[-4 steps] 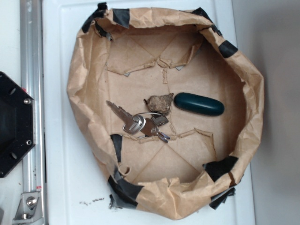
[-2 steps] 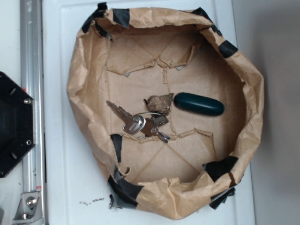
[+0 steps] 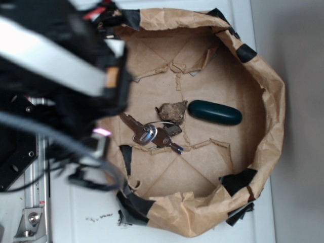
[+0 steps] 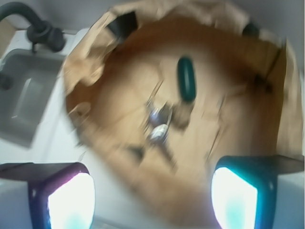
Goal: Grab the plastic pickle.
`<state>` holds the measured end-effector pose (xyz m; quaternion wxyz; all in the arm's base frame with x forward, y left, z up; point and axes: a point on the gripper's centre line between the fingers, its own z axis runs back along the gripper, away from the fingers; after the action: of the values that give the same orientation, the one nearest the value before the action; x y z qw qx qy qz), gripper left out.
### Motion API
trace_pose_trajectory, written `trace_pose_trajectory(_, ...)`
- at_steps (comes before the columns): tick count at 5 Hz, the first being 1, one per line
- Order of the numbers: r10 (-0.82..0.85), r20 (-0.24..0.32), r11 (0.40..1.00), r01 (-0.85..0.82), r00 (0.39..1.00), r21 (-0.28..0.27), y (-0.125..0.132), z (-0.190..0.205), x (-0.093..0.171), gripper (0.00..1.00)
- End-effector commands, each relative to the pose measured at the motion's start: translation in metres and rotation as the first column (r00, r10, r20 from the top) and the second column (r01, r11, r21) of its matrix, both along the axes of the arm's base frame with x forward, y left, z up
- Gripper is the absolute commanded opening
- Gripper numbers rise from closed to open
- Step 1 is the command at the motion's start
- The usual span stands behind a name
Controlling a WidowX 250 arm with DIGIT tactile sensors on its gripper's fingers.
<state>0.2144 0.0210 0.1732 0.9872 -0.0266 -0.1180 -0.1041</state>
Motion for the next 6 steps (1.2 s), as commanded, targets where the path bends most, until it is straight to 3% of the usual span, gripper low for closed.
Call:
trace_pose_trajectory(1,-0.081,-0.084,0.993,0.088,0.993,0.078,-0.003,-0.085,0.103,1.00)
trace_pose_trajectory(3,-0.099,-0.115,0.990,0.109,0.989,0.090,0.010,-0.138,0.142,0.99)
trace_pose_trajectory(4,-0.100,-0.142,0.986,0.117,0.985,0.122,0.002,-0.147,0.133,0.00)
trace_pose_trajectory(5,-0.103,-0.126,0.983,0.121,0.987,0.141,-0.005,-0.134,0.122,0.00)
trace_pose_trajectory(6,-0.131,-0.012,0.985,0.131,0.991,0.112,-0.008,-0.084,0.114,0.00)
